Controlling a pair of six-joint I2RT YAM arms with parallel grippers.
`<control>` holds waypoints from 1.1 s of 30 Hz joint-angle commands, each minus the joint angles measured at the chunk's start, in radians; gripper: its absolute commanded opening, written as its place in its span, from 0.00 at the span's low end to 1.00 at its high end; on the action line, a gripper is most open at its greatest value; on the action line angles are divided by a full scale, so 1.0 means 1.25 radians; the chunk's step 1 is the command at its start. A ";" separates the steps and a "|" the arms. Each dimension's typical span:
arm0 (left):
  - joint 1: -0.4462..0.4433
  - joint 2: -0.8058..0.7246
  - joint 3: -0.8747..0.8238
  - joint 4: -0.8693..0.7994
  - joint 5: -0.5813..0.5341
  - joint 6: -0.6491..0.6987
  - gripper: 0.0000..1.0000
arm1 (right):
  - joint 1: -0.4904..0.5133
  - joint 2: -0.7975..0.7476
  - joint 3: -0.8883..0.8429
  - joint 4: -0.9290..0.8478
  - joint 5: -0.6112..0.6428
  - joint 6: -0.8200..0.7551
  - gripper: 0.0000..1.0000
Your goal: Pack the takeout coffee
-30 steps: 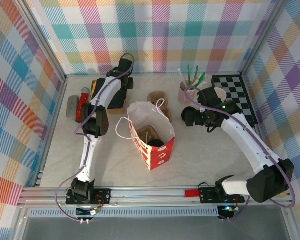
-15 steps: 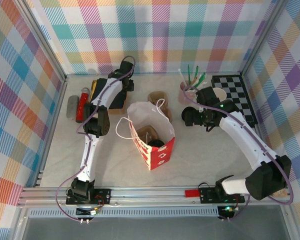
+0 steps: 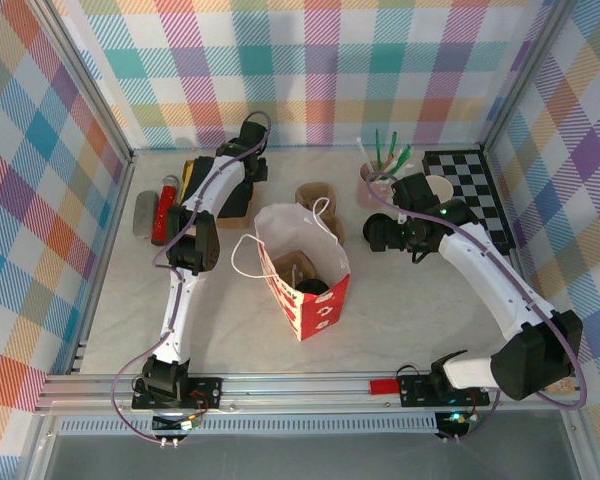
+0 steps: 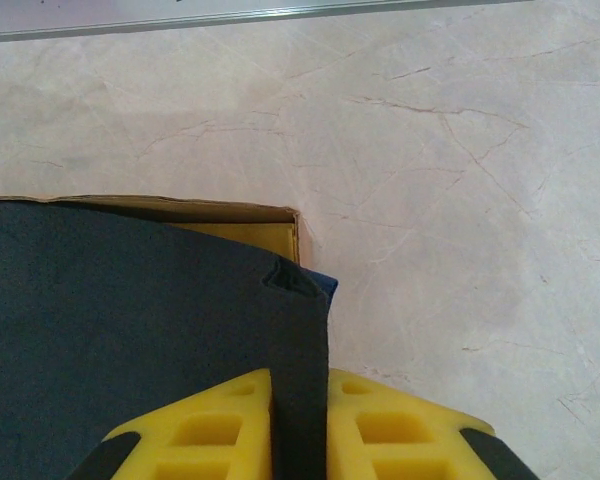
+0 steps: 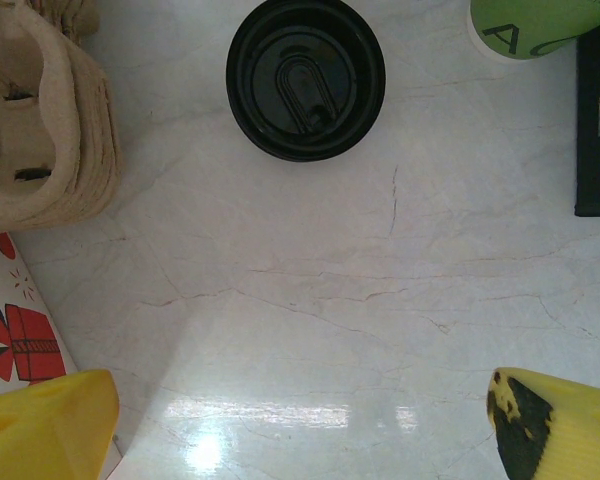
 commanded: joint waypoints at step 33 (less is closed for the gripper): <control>-0.012 -0.088 0.004 -0.017 -0.023 0.005 0.23 | -0.006 -0.001 -0.011 0.002 -0.021 0.014 0.92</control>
